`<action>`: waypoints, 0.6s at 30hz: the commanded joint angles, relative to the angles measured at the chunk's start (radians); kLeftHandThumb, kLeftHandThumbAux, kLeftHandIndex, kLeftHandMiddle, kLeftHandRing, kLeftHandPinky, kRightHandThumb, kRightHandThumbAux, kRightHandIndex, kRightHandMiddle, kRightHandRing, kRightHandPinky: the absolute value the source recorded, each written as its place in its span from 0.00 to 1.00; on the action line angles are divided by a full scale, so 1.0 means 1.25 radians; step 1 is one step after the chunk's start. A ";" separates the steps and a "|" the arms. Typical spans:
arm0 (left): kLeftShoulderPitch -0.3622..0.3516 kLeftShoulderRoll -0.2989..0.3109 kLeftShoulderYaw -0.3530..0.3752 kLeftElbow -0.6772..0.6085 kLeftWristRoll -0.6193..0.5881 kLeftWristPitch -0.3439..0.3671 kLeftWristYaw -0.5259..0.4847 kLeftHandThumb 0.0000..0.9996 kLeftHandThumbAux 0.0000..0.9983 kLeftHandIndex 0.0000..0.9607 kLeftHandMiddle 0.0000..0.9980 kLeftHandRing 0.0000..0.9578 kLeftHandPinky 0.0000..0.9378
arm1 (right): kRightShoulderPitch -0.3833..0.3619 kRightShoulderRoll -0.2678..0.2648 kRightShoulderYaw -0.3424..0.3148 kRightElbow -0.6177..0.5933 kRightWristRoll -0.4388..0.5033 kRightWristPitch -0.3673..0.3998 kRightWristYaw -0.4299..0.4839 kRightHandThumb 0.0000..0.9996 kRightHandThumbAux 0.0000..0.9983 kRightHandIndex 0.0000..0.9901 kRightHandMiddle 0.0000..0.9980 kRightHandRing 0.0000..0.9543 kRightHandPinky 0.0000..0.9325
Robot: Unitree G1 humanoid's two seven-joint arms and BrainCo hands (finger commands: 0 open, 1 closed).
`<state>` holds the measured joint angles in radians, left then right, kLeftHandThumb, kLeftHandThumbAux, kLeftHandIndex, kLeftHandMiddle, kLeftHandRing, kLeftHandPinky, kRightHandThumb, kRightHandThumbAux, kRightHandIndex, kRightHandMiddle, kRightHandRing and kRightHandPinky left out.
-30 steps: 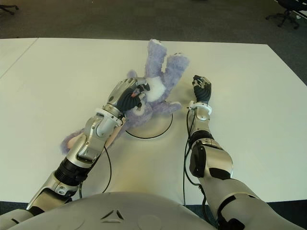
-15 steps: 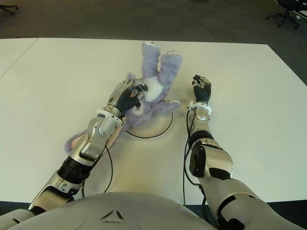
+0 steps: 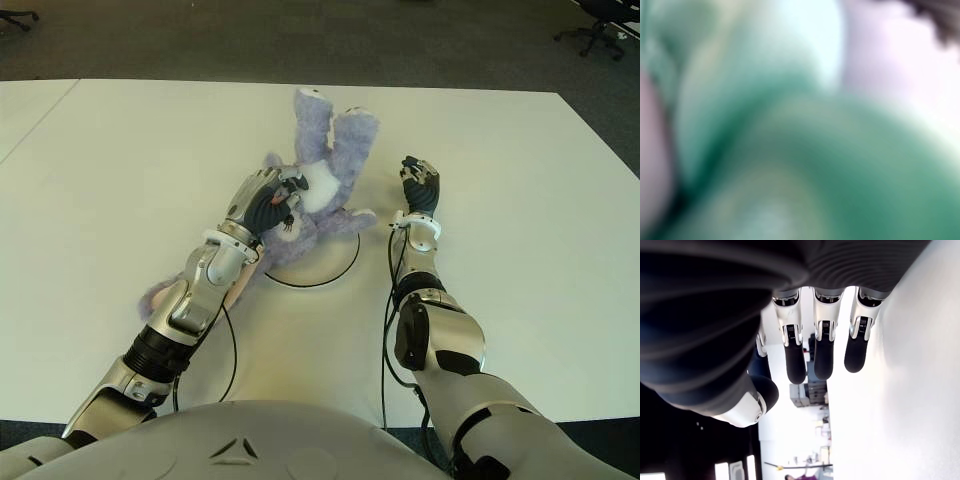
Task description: Put the doll into the plate.
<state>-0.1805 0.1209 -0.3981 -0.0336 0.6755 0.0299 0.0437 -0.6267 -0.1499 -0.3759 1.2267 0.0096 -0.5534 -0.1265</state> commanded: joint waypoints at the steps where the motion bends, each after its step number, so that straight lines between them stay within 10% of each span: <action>1: 0.032 -0.001 0.014 0.052 -0.029 0.014 0.002 0.75 0.69 0.46 0.88 0.89 0.89 | 0.179 0.082 -0.009 0.106 0.013 0.082 0.008 0.69 0.73 0.42 0.24 0.22 0.23; 18: 0.035 0.008 0.016 0.069 -0.050 -0.017 0.002 0.75 0.69 0.46 0.86 0.88 0.88 | 0.179 0.083 -0.007 0.106 0.010 0.086 0.000 0.69 0.73 0.42 0.25 0.22 0.24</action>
<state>-0.1753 0.1174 -0.3752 -0.0087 0.6262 -0.0077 0.0563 -0.6265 -0.1498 -0.3757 1.2265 0.0095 -0.5536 -0.1262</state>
